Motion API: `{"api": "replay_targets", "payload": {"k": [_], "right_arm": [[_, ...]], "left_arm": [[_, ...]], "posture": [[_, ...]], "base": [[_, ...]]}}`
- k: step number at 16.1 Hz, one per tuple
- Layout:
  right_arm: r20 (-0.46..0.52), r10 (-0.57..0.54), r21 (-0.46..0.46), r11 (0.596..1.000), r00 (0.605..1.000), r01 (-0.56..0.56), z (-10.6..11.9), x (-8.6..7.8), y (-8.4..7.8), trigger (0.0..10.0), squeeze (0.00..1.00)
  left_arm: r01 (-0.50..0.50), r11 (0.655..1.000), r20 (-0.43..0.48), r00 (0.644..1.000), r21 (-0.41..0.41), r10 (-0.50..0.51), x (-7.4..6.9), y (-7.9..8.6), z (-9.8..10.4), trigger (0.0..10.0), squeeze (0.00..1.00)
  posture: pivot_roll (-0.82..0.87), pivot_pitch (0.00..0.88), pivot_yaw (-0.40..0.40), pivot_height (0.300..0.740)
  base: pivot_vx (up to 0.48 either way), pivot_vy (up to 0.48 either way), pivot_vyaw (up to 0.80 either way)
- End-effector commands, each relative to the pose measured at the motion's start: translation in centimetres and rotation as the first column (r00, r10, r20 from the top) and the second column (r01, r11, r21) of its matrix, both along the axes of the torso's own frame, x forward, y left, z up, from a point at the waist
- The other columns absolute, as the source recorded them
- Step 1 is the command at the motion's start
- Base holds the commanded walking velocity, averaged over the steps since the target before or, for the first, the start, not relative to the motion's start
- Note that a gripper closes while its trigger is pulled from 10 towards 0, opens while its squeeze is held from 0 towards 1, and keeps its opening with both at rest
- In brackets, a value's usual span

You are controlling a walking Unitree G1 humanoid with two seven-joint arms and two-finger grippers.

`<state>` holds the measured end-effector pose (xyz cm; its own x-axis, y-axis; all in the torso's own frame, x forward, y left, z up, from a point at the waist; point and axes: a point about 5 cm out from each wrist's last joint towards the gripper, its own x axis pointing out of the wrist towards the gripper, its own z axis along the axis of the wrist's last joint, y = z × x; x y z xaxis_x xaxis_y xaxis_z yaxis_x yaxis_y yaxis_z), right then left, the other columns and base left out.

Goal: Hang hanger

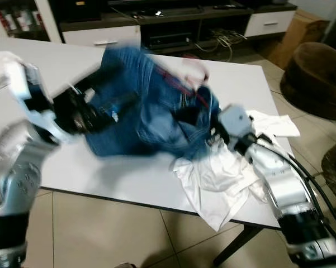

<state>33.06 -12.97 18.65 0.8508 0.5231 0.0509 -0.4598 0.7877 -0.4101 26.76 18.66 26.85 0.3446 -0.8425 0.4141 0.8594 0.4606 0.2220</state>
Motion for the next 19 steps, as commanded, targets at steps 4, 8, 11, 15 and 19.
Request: {"api": "replay_targets", "payload": {"k": [4,8,11,15,19], "right_arm": [[0.013,0.008,0.092,0.996,1.000,-0.009,2.5,0.6,0.3,0.0,0.00],[-0.073,-0.018,0.177,0.984,0.997,0.031,2.5,1.1,0.5,0.0,0.00],[-0.132,-0.061,0.234,0.968,0.989,0.091,2.3,1.4,0.6,0.0,0.00],[-0.235,-0.088,0.260,0.954,0.968,0.150,1.9,1.6,1.1,0.0,0.00],[-0.292,-0.103,0.226,0.958,0.951,0.174,0.6,1.1,0.8,10.0,0.00]], "left_arm": [[0.098,0.994,-0.034,0.994,-0.038,-0.100,-1.4,-2.0,-0.1,10.0,0.00],[0.185,0.976,-0.118,0.973,-0.114,-0.198,-2.6,-3.9,-1.3,10.0,0.00],[0.191,0.965,-0.188,0.956,-0.181,-0.224,-3.5,-5.2,-2.5,10.0,0.00],[0.099,0.958,-0.282,0.943,-0.271,-0.177,-3.5,-6.9,-4.1,10.0,0.00],[-0.325,0.890,-0.396,0.899,-0.319,0.187,-0.7,-7.3,-5.6,10.0,0.00]], "posture": [[0.02,0.066,-0.039,0.740],[0.01,0.065,-0.035,0.740],[0.01,0.067,-0.034,0.740],[0.03,0.070,-0.040,0.740],[0.03,0.071,-0.037,0.740]], "base": [[0.000,0.000,0.00],[0.000,0.000,0.00],[0.000,0.000,0.00],[0.000,0.000,0.00],[0.000,0.000,0.00]]}}
